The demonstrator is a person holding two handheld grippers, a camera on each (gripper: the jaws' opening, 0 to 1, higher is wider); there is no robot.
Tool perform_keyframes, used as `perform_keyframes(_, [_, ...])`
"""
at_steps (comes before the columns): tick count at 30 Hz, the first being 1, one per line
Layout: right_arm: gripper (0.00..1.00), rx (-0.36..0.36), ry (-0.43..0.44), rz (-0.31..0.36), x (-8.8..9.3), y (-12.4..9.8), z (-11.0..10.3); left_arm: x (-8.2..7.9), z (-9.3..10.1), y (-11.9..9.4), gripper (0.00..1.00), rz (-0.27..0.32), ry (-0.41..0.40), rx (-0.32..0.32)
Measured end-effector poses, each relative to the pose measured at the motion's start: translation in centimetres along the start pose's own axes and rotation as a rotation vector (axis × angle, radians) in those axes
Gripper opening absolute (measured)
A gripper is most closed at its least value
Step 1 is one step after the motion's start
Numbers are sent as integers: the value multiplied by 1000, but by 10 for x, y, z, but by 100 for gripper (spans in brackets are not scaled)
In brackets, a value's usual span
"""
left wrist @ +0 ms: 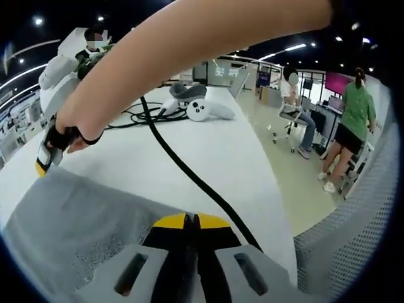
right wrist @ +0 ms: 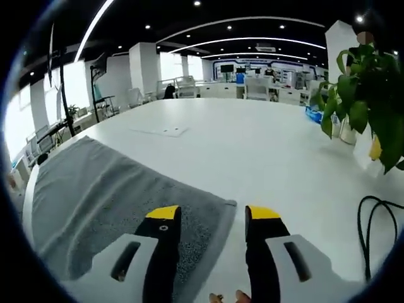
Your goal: Fold the towel on the table until its edges align and the towel forms a compact rectangular stack.
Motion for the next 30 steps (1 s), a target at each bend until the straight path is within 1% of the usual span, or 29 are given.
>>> perform_keyframes(1, [37,18,0,-13,2,0,4,0,0,0,4,0,-1,1])
perform_keyframes(2, [36,26,1,-9,2,0,6,0,0,0,4,1,-4,2])
perform_keyframes(6, [28,33,-9,-23,5,3,8,0,0,0,4,6,-8,6])
perform_keyframes(8, [27,35,-13,-24,5,6,9,0,0,0,4,10,-10,6])
perform_keyframes(10, [26,64,-27,-37,6,5,14,0,0,-1,4,12,-16,6])
perform_keyframes(11, [24,68,-31,-42,6,7,15,0,0,0,4,14,-18,7])
perform_keyframes(14, [18,54,-19,-30,5,10,14,0,0,0,4,16,-26,8])
perform_keyframes(16, [12,32,-35,-31,5,12,9,0,0,0,4,18,-28,9])
perform_keyframes(18, [8,38,-48,-32,4,13,8,0,0,0,4,20,-29,10])
perform_keyframes(21, [2,30,-39,-31,3,13,8,0,-2,0,4,19,-63,18])
perform_keyframes(25, [0,27,-56,-40,1,13,5,-1,-1,-2,4,28,-71,25])
perform_keyframes(26, [0,26,-58,-40,0,12,5,-1,1,-2,4,38,-79,39])
perform_keyframes(30, [0,21,-55,-18,-4,7,4,-2,0,-4,4,43,-86,53])
Point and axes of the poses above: the point that each gripper's makers call its tool centre point, and the gripper's own axes: y roughly forward along the fingers, z roughly to its right, x roughly out of its underside, the point moved 1 cm from there along -y, roughly backward along the fingers, and after that the axes turned 12 degrees about -x, right-handed, at the moved point
